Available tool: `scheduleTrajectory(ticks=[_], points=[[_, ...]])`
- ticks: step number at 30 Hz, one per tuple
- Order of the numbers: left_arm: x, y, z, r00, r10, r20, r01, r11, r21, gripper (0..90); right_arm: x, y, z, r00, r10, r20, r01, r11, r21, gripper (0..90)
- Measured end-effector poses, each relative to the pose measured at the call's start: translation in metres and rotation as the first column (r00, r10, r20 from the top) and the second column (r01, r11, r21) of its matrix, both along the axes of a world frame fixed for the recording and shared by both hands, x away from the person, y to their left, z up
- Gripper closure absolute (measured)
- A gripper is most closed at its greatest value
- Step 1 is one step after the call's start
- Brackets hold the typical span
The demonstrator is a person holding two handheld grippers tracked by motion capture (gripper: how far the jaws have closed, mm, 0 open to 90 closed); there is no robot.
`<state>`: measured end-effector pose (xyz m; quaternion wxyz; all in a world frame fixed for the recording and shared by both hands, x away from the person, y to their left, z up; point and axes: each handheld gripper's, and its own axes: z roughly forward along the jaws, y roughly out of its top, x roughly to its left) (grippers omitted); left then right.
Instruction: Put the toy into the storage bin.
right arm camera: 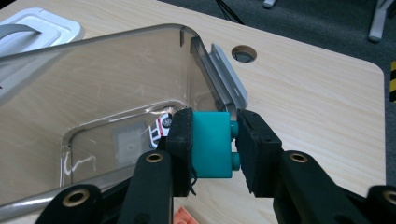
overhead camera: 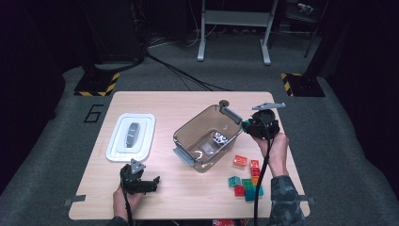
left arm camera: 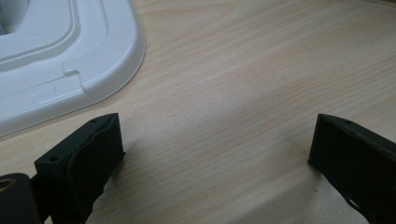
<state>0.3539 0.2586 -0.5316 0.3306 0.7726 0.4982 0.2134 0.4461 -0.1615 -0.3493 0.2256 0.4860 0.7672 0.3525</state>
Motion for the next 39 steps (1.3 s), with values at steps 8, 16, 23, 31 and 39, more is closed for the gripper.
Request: scheduleTrajectory(ticks=[8,16,23,31,39], points=[[0.000,0.000,0.000,1.0000,0.000,0.001,0.000,1.0000,0.001,2.8,0.012,0.016,0.000,0.9995,0.030,-0.010,-0.030,0.999,-0.011,67.6],[0.000,0.000,0.000,1.0000,-0.004,-0.001,0.004,1.0000,0.005,2.9,0.022,0.029,-0.007,0.9976,0.058,-0.037,-0.060,0.998,-0.035,67.5],[0.000,0.000,0.000,1.0000,-0.005,-0.001,0.005,1.0000,0.005,2.9,0.029,0.038,-0.019,0.9938,0.082,-0.075,-0.088,0.994,-0.071,67.5],[0.000,0.000,0.000,1.0000,-0.004,-0.001,0.004,1.0000,0.004,3.0,0.031,0.038,-0.027,0.9917,0.089,-0.093,-0.098,0.990,-0.099,67.3],[0.000,0.000,0.000,1.0000,-0.005,-0.001,0.005,1.0000,0.004,3.0,0.032,0.041,-0.031,0.9896,0.082,-0.118,-0.095,0.989,-0.112,64.1]])
